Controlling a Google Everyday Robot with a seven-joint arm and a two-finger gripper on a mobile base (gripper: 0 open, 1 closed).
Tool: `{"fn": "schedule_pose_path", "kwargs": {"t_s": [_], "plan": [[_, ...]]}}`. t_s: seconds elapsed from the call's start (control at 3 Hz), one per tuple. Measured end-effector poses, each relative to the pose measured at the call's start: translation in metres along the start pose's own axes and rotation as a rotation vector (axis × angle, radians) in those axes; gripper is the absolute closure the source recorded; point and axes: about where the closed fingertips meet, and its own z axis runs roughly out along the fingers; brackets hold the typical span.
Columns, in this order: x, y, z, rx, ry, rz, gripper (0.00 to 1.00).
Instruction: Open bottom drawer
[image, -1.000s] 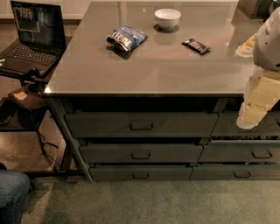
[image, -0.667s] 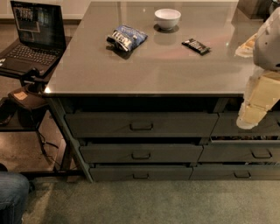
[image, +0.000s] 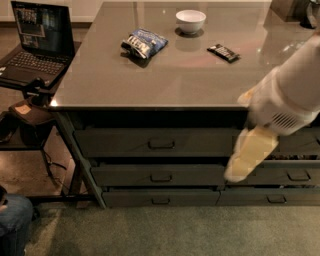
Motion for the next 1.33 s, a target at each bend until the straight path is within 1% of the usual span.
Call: {"fn": "schedule_pose_path", "kwargs": {"t_s": [0.33,0.67,1.0,1.33], "plan": [[-0.029,0.046,0.082,-0.119,-0.102,0.105,0.00],[-0.045,0.101,0.186,-0.276,-0.141,0.183,0.00],[-0.032,0.121,0.222,-0.305,-0.137,0.211,0.00],[-0.033,0.121,0.220,-0.302,-0.137,0.209,0.00]]}}
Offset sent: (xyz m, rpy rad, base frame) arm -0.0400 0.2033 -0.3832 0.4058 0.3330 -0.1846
